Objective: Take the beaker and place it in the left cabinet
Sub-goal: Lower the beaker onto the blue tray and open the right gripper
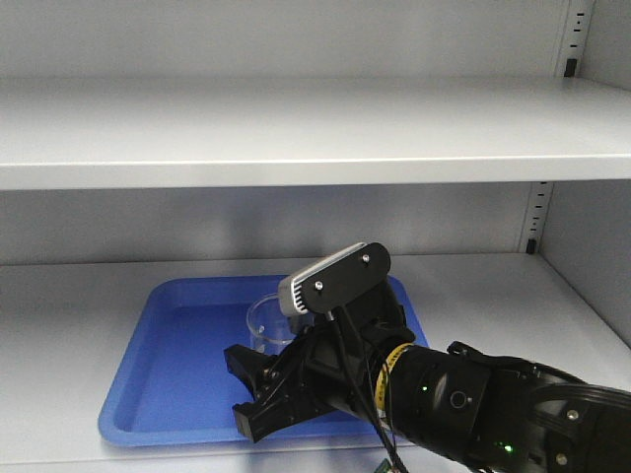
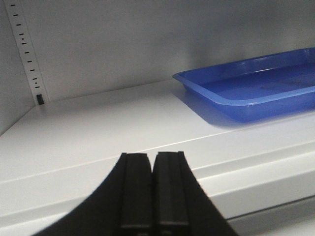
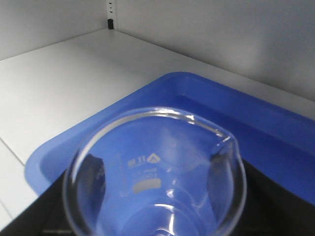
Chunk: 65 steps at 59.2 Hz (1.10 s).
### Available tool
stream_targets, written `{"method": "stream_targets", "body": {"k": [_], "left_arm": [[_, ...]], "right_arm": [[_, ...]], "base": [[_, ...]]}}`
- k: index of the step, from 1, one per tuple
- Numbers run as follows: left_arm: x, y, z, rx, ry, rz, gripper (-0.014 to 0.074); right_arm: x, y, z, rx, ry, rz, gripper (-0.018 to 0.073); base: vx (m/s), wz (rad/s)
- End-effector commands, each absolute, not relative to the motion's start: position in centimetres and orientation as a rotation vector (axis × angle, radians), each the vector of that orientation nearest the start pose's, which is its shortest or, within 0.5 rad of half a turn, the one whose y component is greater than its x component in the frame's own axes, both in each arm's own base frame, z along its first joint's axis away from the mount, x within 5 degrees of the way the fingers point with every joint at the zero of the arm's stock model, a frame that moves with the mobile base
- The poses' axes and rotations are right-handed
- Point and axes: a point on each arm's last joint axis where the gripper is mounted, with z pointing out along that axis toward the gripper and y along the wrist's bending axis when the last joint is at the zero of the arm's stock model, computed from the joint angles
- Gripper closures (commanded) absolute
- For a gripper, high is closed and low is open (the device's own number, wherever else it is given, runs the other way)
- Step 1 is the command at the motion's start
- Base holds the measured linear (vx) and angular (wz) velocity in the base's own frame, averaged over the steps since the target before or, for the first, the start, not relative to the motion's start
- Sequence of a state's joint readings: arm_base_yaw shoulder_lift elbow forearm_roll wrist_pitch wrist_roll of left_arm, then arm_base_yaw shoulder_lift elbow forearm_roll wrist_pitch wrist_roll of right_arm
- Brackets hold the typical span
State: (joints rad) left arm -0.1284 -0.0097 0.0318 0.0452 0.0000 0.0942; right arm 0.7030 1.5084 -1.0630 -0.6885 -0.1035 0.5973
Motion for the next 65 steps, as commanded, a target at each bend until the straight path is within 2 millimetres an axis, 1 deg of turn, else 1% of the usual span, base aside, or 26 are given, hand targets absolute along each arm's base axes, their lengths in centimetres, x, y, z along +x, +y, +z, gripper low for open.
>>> {"method": "stream_targets", "body": {"k": [1, 18, 22, 27, 33, 37, 47, 57, 65], "left_arm": [[5.5, -0.7, 20.5, 0.189, 1.416, 0.002, 0.0595], [5.5, -0.7, 20.5, 0.189, 1.416, 0.002, 0.0595], [5.5, -0.7, 20.5, 0.189, 1.416, 0.002, 0.0595], [5.5, -0.7, 20.5, 0.189, 1.416, 0.002, 0.0595], [5.5, -0.7, 20.5, 0.189, 1.416, 0.002, 0.0595], [5.5, -0.7, 20.5, 0.189, 1.416, 0.002, 0.0595], [5.5, -0.7, 20.5, 0.189, 1.416, 0.002, 0.0595], [5.5, -0.7, 20.5, 0.189, 1.416, 0.002, 0.0595], [5.5, -0.7, 20.5, 0.189, 1.416, 0.002, 0.0595]], "right_arm": [[25.8, 23.0, 34.4, -0.74, 1.593, 0.55, 0.0561], [25.9, 23.1, 34.3, -0.744, 1.588, 0.553, 0.0561], [26.2, 23.5, 34.4, -0.746, 1.576, 0.56, 0.0561], [27.3, 24.0, 34.3, -0.742, 1.569, 0.56, 0.0559], [28.9, 25.2, 33.5, -0.745, 1.592, 0.549, 0.0558], [29.9, 26.0, 32.6, -0.75, 1.615, 0.54, 0.0556], [31.8, 27.2, 30.6, -0.775, 1.669, 0.489, 0.0552], [32.5, 27.8, 29.5, -0.782, 1.692, 0.483, 0.0547], [32.6, 27.7, 29.4, -0.782, 1.698, 0.478, 0.0529]], "base": [[0.08, -0.07], [0.04, -0.05], [0.0, -0.01], [0.0, 0.0], [0.0, 0.0], [0.0, 0.0], [0.0, 0.0], [0.0, 0.0], [0.0, 0.0]]}}
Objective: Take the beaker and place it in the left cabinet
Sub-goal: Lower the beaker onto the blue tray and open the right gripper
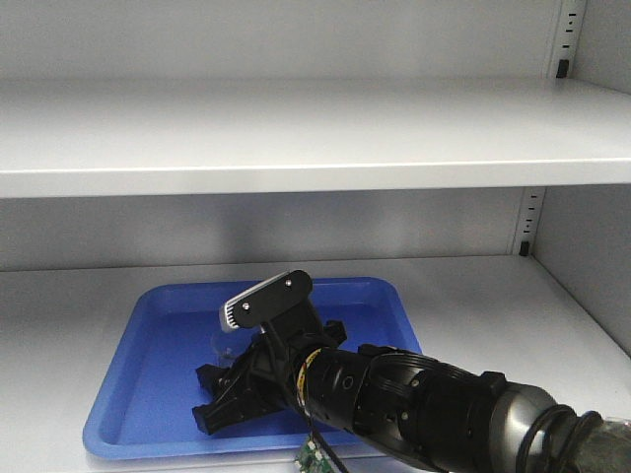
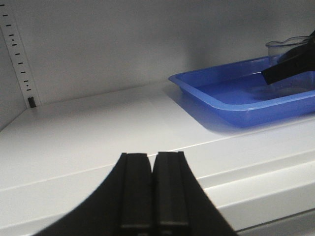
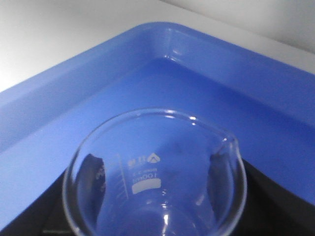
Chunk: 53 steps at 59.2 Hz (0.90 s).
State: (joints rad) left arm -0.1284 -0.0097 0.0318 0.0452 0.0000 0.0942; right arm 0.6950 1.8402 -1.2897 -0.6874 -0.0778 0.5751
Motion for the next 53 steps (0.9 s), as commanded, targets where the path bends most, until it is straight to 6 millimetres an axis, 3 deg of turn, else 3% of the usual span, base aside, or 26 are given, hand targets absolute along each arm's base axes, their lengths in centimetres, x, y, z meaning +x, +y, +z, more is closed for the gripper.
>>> {"method": "stream_targets", "body": {"k": [1, 8, 16, 27, 37, 53], "left_arm": [[5.5, -0.7, 20.5, 0.189, 1.416, 0.002, 0.0595], [5.5, -0.7, 20.5, 0.189, 1.416, 0.002, 0.0595], [5.5, -0.7, 20.5, 0.189, 1.416, 0.002, 0.0595], [5.5, -0.7, 20.5, 0.189, 1.416, 0.002, 0.0595], [5.5, -0.7, 20.5, 0.189, 1.416, 0.002, 0.0595], [5.5, -0.7, 20.5, 0.189, 1.416, 0.002, 0.0595]], "right_arm": [[32.6, 27.7, 29.4, -0.782, 1.701, 0.475, 0.0524], [32.6, 27.7, 29.2, -0.782, 1.712, 0.467, 0.0463], [32.6, 27.8, 29.3, -0.782, 1.705, 0.473, 0.0329], [32.6, 27.7, 29.3, -0.782, 1.703, 0.474, 0.003], [32.3, 27.5, 30.1, -0.775, 1.686, 0.476, -0.0165], [31.5, 26.8, 32.5, -0.754, 1.633, 0.485, -0.0146]], "base": [[0.0, 0.0], [0.0, 0.0], [0.0, 0.0], [0.0, 0.0], [0.0, 0.0], [0.0, 0.0]]}}
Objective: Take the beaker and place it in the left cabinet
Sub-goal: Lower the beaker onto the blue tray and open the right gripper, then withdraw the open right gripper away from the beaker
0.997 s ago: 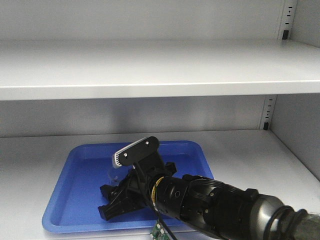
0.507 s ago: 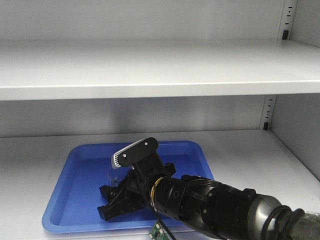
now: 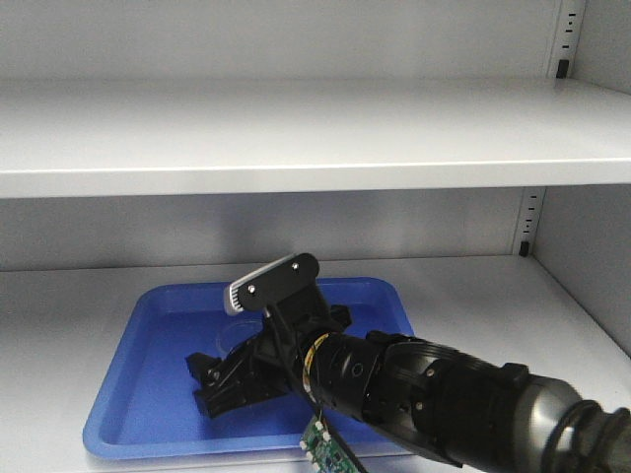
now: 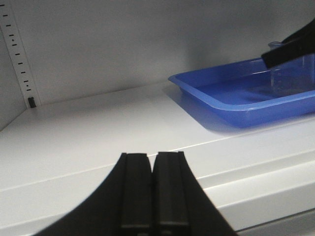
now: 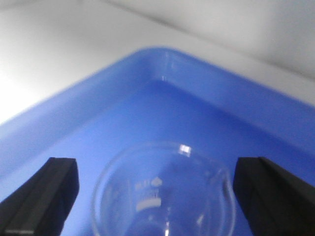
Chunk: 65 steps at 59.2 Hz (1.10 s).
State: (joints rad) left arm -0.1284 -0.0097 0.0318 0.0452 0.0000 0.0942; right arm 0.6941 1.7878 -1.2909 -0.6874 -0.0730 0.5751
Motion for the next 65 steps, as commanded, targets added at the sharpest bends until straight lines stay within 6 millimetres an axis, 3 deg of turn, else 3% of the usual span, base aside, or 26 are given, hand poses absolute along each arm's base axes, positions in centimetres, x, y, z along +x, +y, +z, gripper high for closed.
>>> {"method": "stream_targets", "body": {"k": [1, 17, 26, 50, 65], "left_arm": [[5.5, -0.7, 20.5, 0.189, 1.416, 0.002, 0.0595], [5.5, -0.7, 20.5, 0.189, 1.416, 0.002, 0.0595], [5.5, -0.7, 20.5, 0.189, 1.416, 0.002, 0.0595], [5.5, -0.7, 20.5, 0.189, 1.416, 0.002, 0.0595], [5.5, -0.7, 20.5, 0.189, 1.416, 0.002, 0.0595]], "right_arm": [[31.4, 26.8, 32.7, -0.752, 1.629, 0.486, -0.0141], [30.4, 25.9, 35.2, -0.729, 1.571, 0.495, -0.0037], [29.8, 25.3, 36.4, -0.716, 1.55, 0.493, 0.0082], [26.4, 22.6, 36.9, -0.717, 1.545, 0.497, 0.0557], [25.3, 21.7, 37.9, -0.705, 1.517, 0.501, 0.0568]], "base": [[0.0, 0.0], [0.0, 0.0], [0.0, 0.0], [0.0, 0.0], [0.0, 0.0]]}}
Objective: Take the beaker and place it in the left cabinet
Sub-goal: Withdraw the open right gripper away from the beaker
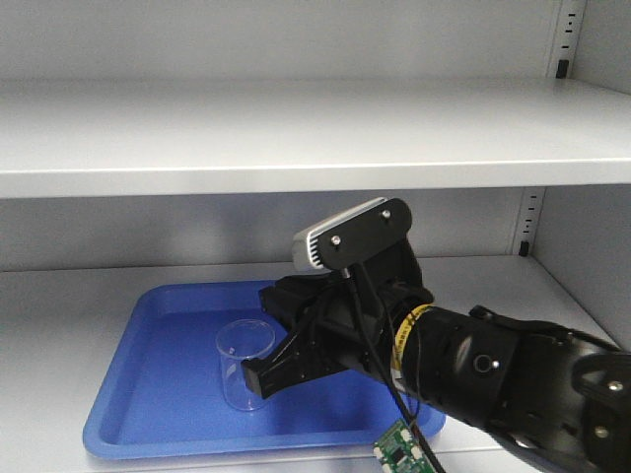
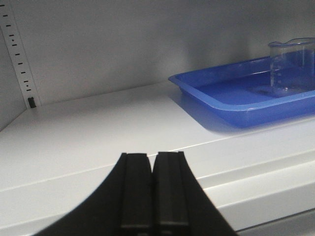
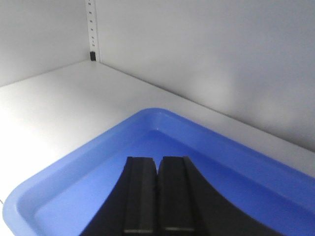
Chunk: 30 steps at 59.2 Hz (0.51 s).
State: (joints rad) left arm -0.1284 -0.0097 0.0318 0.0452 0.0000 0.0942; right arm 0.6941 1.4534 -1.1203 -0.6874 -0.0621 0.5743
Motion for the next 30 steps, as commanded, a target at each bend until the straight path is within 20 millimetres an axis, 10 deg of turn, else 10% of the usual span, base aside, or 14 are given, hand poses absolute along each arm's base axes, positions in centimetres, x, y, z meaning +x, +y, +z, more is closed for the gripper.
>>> {"method": "stream_targets", "body": {"k": [1, 30], "left_arm": [[5.49, -0.74, 20.54, 0.189, 1.416, 0.002, 0.0595], [5.49, -0.74, 20.54, 0.189, 1.416, 0.002, 0.0595]], "right_arm": [[25.33, 21.75, 37.98, -0.706, 1.514, 0.503, 0.0568], [25.41, 21.74, 37.82, -0.705, 1.525, 0.496, 0.0568]], "base": [[0.0, 0.0], [0.0, 0.0]]}}
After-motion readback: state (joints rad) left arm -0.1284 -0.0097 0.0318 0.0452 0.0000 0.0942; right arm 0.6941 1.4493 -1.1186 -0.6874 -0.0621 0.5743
